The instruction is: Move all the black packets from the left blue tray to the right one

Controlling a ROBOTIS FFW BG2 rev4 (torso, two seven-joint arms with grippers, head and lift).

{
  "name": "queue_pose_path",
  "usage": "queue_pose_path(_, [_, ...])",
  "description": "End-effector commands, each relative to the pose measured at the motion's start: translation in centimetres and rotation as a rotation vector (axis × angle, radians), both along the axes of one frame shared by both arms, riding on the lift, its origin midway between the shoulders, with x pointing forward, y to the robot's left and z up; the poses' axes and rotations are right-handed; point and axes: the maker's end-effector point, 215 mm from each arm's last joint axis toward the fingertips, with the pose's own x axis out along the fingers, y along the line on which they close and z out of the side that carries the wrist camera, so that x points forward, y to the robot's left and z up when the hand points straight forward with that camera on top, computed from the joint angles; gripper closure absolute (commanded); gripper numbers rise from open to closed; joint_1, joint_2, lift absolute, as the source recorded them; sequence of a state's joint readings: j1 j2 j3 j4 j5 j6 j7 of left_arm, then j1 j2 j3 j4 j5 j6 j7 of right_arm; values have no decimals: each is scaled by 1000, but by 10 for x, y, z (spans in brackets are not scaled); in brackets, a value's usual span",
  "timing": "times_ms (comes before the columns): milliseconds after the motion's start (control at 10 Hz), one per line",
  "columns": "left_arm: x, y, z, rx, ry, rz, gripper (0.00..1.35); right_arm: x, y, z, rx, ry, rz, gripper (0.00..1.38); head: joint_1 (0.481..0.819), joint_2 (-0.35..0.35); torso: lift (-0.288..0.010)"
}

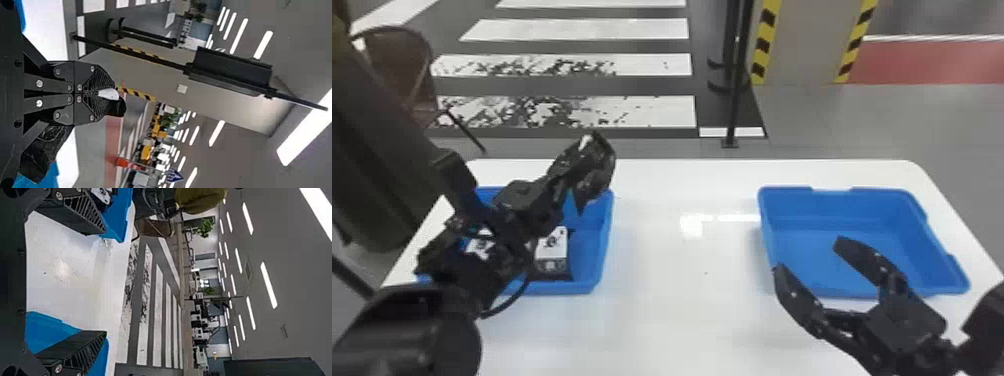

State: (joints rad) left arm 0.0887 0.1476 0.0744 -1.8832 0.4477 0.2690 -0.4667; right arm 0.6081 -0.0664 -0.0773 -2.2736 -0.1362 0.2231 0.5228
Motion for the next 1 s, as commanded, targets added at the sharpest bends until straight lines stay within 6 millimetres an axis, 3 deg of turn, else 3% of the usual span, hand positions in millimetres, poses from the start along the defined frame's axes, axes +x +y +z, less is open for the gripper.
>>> queue_pose_path(0, [-15, -18, 15, -80, -65, -4, 1202, 11, 4, 10, -34, -28, 12, 105, 695, 32, -140])
queue_pose_path(200, [-29, -50, 18, -144, -80, -45, 1202, 21, 32, 24, -31, -57, 78, 104, 695, 18, -140])
queue_pose_path(400, [-36, -67, 32, -189, -128, -37, 1202, 22, 63, 31, -14, -61, 146, 104, 695, 15, -140])
queue_pose_path(900, [-42, -126, 28, -207, -107, -139, 1202, 27, 105, 47, 47, -82, 239, 102, 695, 19, -140])
